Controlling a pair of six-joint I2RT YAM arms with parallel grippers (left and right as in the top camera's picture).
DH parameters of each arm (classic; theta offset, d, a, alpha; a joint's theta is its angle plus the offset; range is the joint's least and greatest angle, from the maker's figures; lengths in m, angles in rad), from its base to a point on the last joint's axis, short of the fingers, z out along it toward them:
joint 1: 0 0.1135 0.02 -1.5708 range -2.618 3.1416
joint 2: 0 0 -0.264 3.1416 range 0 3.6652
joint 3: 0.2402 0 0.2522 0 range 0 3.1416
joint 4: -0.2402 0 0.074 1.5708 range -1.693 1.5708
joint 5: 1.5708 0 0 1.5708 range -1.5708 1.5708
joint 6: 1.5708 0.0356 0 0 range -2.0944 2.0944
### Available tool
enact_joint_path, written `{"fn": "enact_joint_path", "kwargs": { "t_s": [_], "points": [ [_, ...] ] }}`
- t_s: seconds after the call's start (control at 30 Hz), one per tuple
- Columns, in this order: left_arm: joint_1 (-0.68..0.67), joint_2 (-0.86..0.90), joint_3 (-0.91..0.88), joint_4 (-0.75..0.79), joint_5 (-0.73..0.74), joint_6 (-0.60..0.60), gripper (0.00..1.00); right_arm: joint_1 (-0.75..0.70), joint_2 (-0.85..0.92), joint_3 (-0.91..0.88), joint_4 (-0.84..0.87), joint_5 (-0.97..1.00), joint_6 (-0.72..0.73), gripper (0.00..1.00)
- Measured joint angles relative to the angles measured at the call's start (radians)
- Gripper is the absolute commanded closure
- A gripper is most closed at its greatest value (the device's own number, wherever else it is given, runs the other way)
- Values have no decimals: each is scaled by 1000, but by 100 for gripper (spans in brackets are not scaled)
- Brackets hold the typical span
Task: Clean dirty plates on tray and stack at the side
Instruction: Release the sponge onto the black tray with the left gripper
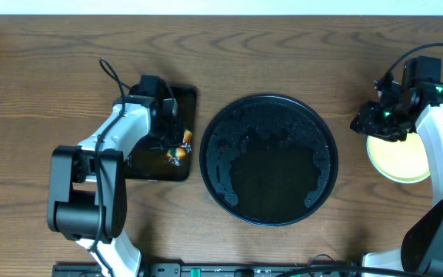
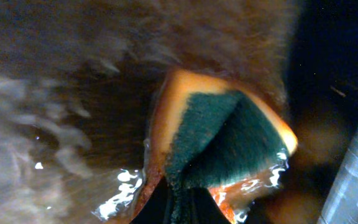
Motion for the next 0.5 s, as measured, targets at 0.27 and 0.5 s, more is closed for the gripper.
{"fn": "enact_joint_path", "kwargs": {
  "t_s": [0.27, 0.5],
  "points": [
    [-2, 11, -3, 10, 81, 81, 89, 0, 0, 0, -2, 0, 0, 56],
    [-8, -1, -3, 6, -45, -21, 70, 0, 0, 0, -2, 0, 0, 55]
  ]
}}
